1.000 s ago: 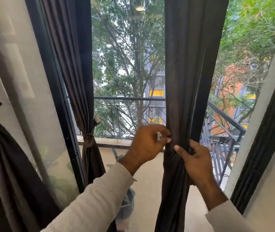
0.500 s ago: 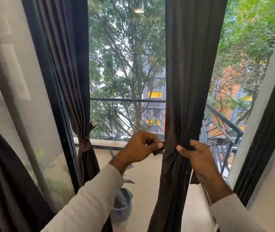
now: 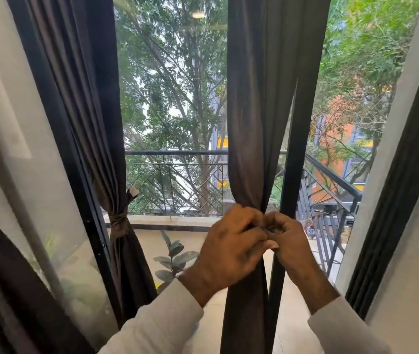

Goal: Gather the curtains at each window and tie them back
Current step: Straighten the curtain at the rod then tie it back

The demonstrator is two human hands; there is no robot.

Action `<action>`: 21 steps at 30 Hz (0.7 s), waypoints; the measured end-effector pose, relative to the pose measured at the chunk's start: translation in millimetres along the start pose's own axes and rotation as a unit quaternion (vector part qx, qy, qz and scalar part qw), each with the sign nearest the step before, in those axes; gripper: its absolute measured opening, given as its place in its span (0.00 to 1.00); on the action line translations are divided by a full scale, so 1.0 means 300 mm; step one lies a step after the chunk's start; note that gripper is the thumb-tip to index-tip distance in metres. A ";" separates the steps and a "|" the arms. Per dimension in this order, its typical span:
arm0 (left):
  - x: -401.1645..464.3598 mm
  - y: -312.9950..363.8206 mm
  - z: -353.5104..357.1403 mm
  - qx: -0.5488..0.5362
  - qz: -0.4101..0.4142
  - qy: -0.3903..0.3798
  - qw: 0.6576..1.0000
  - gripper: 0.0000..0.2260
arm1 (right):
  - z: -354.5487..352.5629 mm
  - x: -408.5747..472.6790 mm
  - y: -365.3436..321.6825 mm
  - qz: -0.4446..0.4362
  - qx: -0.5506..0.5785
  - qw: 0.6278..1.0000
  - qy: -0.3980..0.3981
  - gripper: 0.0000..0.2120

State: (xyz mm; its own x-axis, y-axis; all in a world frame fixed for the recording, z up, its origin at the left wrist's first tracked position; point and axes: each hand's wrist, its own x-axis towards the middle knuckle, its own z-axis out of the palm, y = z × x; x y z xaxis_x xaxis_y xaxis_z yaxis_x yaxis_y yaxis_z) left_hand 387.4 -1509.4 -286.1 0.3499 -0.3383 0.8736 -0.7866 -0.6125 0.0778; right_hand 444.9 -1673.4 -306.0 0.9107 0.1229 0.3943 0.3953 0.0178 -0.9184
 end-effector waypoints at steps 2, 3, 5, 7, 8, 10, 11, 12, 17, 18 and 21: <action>0.009 0.013 -0.008 0.016 0.018 -0.056 0.998 0.07 | 0.011 -0.019 0.004 -0.003 -0.013 1.000 -0.012 0.08; 0.016 0.012 -0.014 0.025 0.014 -0.075 0.997 0.07 | 0.016 -0.029 0.006 -0.005 -0.029 1.000 -0.010 0.10; 0.027 -0.002 -0.024 0.035 -0.001 -0.068 0.997 0.06 | 0.024 -0.045 0.012 -0.015 -0.064 0.998 0.001 0.17; 0.035 -0.015 -0.030 0.029 -0.030 -0.042 0.998 0.06 | 0.022 -0.058 0.013 -0.016 -0.064 0.998 0.006 0.20; 0.037 -0.020 -0.031 0.027 -0.053 -0.026 0.998 0.06 | 0.018 -0.068 0.008 -0.014 -0.051 0.999 0.009 0.19; 0.040 -0.034 -0.031 0.021 -0.122 0.001 0.992 0.06 | -0.004 -0.088 0.014 -0.022 -0.014 1.000 0.010 0.15; 0.040 -0.044 -0.031 0.007 -0.162 0.010 0.987 0.07 | -0.020 -0.100 0.017 -0.033 0.003 0.999 0.003 0.13; 0.041 -0.059 -0.033 -0.017 -0.190 0.012 0.982 0.08 | -0.035 -0.111 0.016 -0.043 0.012 0.999 -0.007 0.13; 0.037 -0.111 -0.063 -0.073 -0.112 -0.080 0.988 0.11 | -0.076 -0.120 0.018 -0.093 -0.070 0.992 -0.054 0.22; 0.029 -0.116 -0.061 -0.062 -0.092 -0.101 0.989 0.14 | -0.072 -0.120 0.014 -0.103 -0.084 0.990 -0.046 0.25; 0.022 -0.119 -0.047 -0.019 -0.069 -0.096 0.993 0.15 | -0.057 -0.115 0.020 -0.111 -0.075 0.991 -0.009 0.32</action>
State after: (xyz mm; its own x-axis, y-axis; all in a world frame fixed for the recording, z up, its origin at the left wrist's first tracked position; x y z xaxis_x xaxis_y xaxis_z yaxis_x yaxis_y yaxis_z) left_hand 410.7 -1479.6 -276.4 0.5435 -0.3843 0.7463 -0.7416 -0.6363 0.2124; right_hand 418.0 -1694.3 -324.4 0.7976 0.1505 0.5840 0.6001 -0.1005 -0.7936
